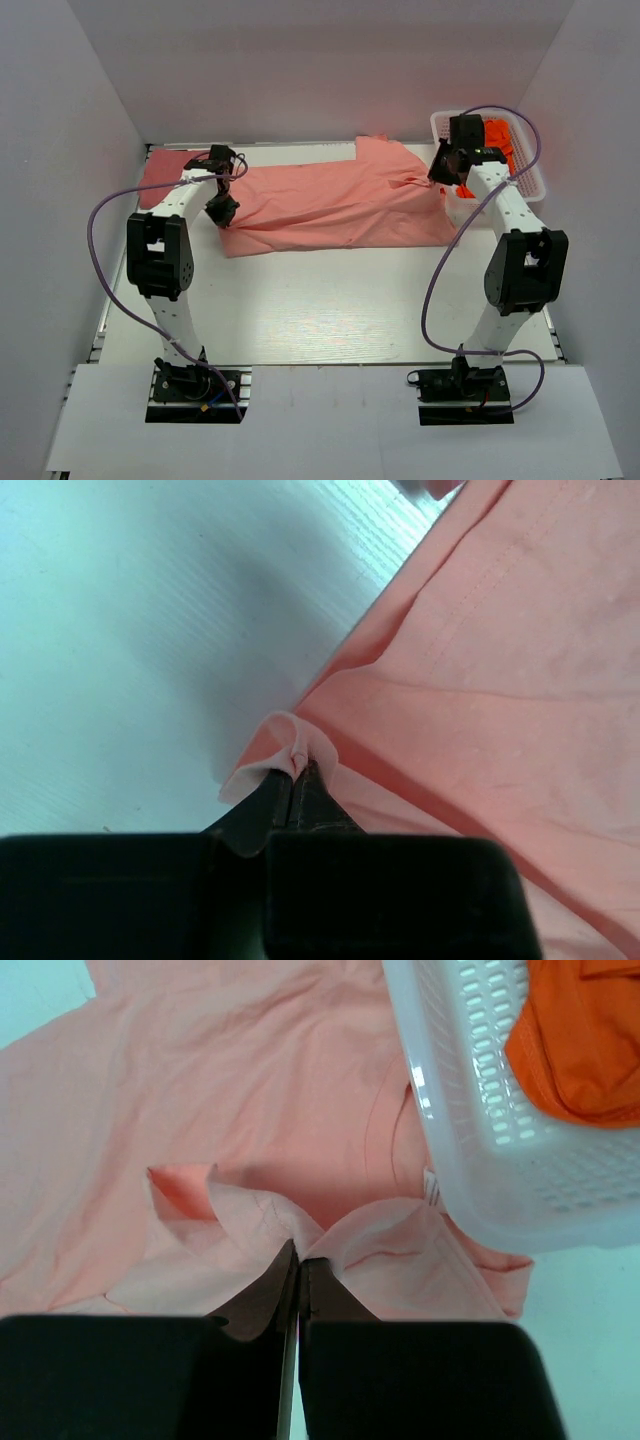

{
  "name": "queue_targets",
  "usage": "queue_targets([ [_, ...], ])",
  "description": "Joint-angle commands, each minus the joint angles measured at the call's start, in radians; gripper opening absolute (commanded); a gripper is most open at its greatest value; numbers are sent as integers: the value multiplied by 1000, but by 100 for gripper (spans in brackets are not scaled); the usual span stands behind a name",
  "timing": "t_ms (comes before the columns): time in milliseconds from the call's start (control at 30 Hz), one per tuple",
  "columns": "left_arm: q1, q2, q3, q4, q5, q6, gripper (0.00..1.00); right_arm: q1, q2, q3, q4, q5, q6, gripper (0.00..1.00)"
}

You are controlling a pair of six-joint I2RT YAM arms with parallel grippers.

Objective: Fold and stack the t-shirts
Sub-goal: Fold the flattened tshirt in 1/3 of the way

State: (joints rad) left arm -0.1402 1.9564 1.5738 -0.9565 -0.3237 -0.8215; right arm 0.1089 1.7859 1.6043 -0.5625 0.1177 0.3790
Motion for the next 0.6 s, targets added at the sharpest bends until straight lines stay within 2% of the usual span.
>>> queue_targets([
  [0,8,-5,29,36,3,2,0,-9,36,52,82,-21,-58,0],
  [133,8,41,90,84,3,48,1,-12,130,127,73,0,-83,0],
  [233,8,82,120,111,12,97,24,-11,206,215,37,-9,-109,0],
  [300,8,93,130,134,12,123,31,-12,257,275,3,10,-103,0],
  [333,8,104,146,148,12,166,40,-11,274,355,-16,22,-100,8],
  [367,8,113,184,148,12,177,85,-11,292,385,-72,49,-95,20],
  [400,8,124,213,131,-7,186,100,-9,335,410,-92,57,-91,44],
  [433,8,142,276,75,-20,186,100,-8,345,454,-115,59,-94,57],
  [500,8,142,316,41,-40,199,100,-6,334,456,-128,17,-104,75],
  [533,8,133,316,30,-40,199,100,-3,325,432,-122,-18,-110,82],
  [567,8,95,305,30,-40,199,100,0,281,418,-114,-45,-117,82],
])
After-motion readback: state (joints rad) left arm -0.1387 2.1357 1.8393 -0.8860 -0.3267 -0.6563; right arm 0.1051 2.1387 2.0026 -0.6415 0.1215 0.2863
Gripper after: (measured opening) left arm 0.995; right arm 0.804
